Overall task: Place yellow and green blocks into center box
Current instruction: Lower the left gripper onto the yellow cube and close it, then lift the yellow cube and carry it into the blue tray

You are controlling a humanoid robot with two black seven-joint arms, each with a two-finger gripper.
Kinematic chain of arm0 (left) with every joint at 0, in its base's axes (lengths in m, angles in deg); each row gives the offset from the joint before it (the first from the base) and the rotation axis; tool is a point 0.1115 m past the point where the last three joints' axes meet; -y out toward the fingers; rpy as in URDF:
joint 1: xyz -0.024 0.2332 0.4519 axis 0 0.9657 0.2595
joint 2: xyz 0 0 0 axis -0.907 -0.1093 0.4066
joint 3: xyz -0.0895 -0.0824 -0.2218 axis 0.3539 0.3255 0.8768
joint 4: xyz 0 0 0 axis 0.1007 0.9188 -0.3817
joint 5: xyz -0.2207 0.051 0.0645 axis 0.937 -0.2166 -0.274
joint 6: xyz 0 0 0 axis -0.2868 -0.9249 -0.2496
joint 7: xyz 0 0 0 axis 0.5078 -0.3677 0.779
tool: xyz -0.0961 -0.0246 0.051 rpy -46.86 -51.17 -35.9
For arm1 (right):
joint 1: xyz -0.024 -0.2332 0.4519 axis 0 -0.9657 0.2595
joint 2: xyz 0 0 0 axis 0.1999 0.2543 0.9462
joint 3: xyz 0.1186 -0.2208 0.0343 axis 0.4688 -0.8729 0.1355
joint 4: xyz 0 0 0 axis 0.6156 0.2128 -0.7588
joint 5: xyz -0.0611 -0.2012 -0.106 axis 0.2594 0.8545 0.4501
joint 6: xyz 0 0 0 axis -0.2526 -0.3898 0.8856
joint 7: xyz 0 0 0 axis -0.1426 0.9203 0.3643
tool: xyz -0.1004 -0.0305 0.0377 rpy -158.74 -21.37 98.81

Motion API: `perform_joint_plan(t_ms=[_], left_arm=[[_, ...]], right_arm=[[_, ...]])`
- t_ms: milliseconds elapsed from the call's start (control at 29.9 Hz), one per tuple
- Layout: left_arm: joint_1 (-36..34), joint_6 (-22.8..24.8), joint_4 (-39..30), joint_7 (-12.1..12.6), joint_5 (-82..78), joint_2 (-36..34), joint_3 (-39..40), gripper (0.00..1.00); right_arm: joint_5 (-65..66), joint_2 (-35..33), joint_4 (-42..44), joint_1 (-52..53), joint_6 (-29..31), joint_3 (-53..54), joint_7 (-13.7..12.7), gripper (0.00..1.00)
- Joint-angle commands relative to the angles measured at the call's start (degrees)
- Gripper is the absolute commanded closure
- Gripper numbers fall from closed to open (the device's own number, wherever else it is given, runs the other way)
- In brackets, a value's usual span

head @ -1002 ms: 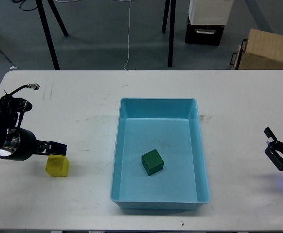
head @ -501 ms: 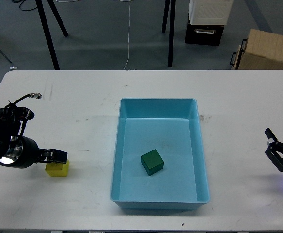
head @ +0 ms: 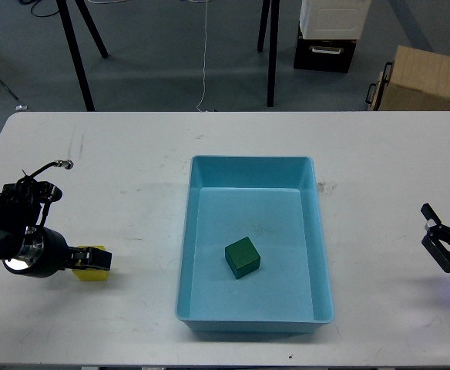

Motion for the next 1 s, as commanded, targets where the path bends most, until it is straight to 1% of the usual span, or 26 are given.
perform_joint_plan(t_ms=[0,67,134,200,267,601,668,701,735,768,802,969], left_arm=[[0.04,0.0,-0.08,-0.83,-3.08,0.09,-0.02,0.62],[0.04,0.0,-0.25,-1.44,-4.49,0.0,-0.1,0.65],[0.39,0.0,-0.43,-1.36,-4.93,0.0,-0.11,0.67],[0.83,0.0,-0.6,-1.18,-5.11,-0.09,-0.02,0.68],[0.92,0.0,-0.69,-0.83,-5.11,-0.09,-0.02,0.65],[0.92,0.0,-0.78,-1.27,-8.18,-0.61,0.42,0.65],[0.92,0.0,-0.78,-1.27,-8.18,-0.61,0.42,0.67],[0.92,0.0,-0.78,-1.27,-8.18,-0.61,0.42,0.68],[0.92,0.0,-0.87,-1.18,-8.1,-0.61,0.51,0.76],[0.92,0.0,-0.87,-1.18,-8.1,-0.61,0.51,0.92],[0.92,0.0,-0.87,-1.18,-8.1,-0.61,0.51,0.98],[-0.04,0.0,-1.48,-1.18,-7.66,-1.4,4.37,0.99]], right_arm=[[0.0,0.0,0.0,0.0,0.0,0.0,0.0,0.01],[0.0,0.0,0.0,0.0,0.0,0.0,0.0,0.01],[0.0,0.0,0.0,0.0,0.0,0.0,0.0,0.01],[0.0,0.0,0.0,0.0,0.0,0.0,0.0,0.01],[0.0,0.0,0.0,0.0,0.0,0.0,0.0,0.01],[0.0,0.0,-0.09,0.0,0.0,0.0,0.0,0.01],[0.0,0.0,-0.09,0.0,0.0,0.0,0.0,0.01],[0.0,0.0,-0.09,0.0,0.0,0.0,0.0,0.01],[0.0,0.0,-0.09,0.0,0.0,0.0,0.0,0.01],[0.0,0.0,-0.09,0.0,0.0,0.0,0.0,0.01],[0.0,0.0,-0.09,-0.09,0.0,0.0,0.0,0.01],[0.0,0.0,-0.09,-0.09,0.0,0.0,0.0,0.01]])
